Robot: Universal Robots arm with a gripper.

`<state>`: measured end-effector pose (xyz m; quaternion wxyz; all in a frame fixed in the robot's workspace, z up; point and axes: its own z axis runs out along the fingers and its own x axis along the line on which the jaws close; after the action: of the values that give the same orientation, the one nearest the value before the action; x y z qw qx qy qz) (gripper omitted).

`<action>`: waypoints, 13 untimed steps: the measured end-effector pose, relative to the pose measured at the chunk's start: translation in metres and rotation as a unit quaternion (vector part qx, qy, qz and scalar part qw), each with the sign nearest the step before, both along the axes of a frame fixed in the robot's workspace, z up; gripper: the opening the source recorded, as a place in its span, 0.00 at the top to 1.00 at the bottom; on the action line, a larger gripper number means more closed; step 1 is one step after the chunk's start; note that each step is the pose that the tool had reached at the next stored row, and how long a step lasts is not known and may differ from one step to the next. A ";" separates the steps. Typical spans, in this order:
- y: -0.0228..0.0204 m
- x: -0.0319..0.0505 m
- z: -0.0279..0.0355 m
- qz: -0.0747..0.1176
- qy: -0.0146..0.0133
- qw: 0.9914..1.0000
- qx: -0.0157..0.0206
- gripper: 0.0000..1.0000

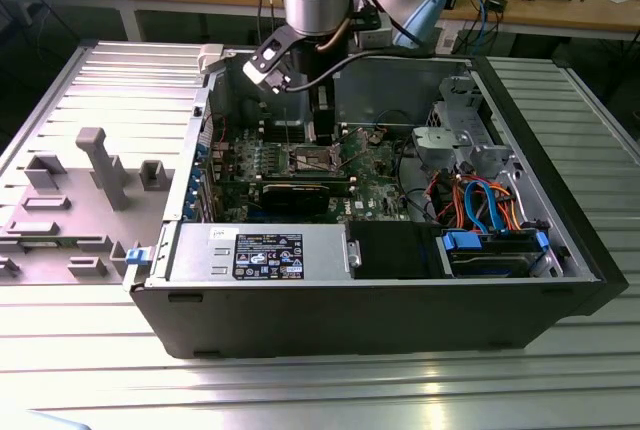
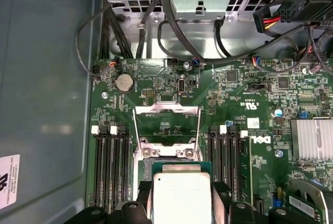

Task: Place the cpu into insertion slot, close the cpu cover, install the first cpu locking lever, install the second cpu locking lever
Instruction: 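Place the cpu into insertion slot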

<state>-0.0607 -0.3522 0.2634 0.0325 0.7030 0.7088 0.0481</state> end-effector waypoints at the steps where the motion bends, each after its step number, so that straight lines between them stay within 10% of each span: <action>1: 0.0002 0.0000 -0.0020 0.000 0.000 1.000 0.000 0.46; 13: 0.0034 -0.0035 -0.0236 0.000 0.000 1.000 0.001 0.46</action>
<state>-0.0642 -0.3488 0.2398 0.0320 0.7031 0.7087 0.0491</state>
